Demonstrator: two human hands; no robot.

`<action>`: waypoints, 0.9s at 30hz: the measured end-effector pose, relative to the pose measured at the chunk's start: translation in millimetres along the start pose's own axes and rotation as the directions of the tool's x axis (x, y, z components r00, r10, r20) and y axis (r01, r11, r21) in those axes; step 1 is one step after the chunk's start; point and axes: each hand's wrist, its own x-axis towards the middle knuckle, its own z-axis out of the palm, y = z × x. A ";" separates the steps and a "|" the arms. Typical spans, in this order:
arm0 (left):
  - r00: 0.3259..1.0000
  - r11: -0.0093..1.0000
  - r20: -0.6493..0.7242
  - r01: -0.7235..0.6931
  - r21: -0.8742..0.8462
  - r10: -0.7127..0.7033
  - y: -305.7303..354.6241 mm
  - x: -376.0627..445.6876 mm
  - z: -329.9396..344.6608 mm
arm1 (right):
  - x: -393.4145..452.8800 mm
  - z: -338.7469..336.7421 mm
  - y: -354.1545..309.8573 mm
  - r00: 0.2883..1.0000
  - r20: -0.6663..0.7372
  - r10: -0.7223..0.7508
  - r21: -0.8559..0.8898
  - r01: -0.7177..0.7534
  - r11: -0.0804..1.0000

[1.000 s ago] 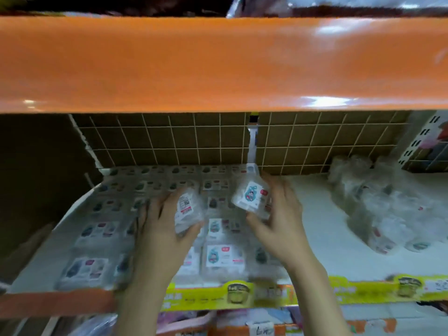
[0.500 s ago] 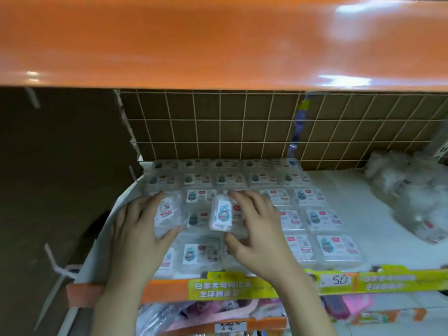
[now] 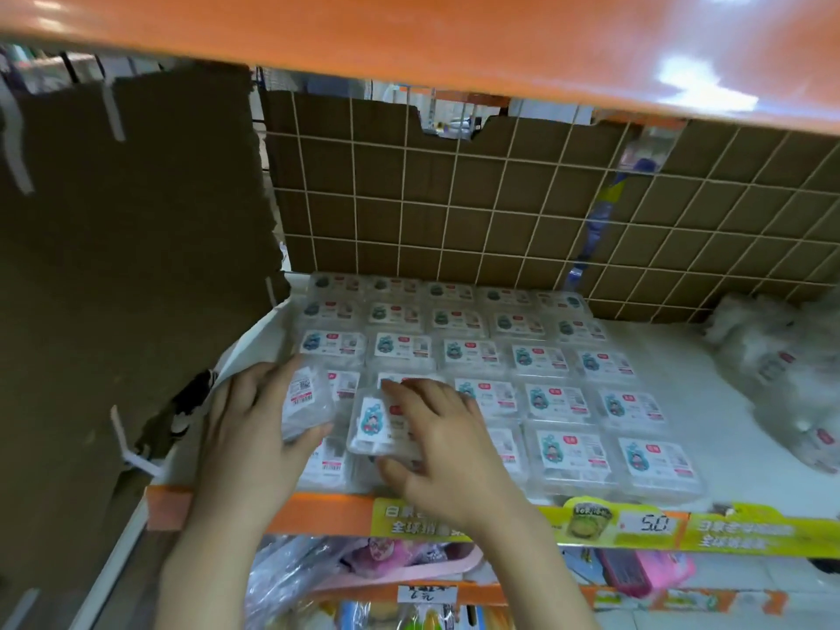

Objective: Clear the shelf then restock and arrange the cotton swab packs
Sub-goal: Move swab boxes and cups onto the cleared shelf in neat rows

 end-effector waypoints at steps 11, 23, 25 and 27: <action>0.999 0.999 0.046 0.019 0.031 -0.020 -4.9 -11.8 -5.7 | -7.7 2.7 7.0 0.998 0.061 -0.001 0.017 0.000 1.000; 0.994 0.999 0.103 0.035 0.009 -0.036 -0.1 -22.7 -20.0 | -11.4 2.5 14.0 0.993 0.120 -0.009 -0.011 0.010 1.000; 0.993 0.999 0.110 0.032 0.009 -0.033 1.0 -22.7 -20.3 | -10.9 4.4 14.4 0.992 0.127 0.002 -0.038 0.003 0.999; 0.993 1.000 0.118 0.024 0.015 -0.025 2.5 -22.1 -19.5 | -9.4 5.5 14.5 0.991 0.130 0.015 -0.044 -0.009 0.999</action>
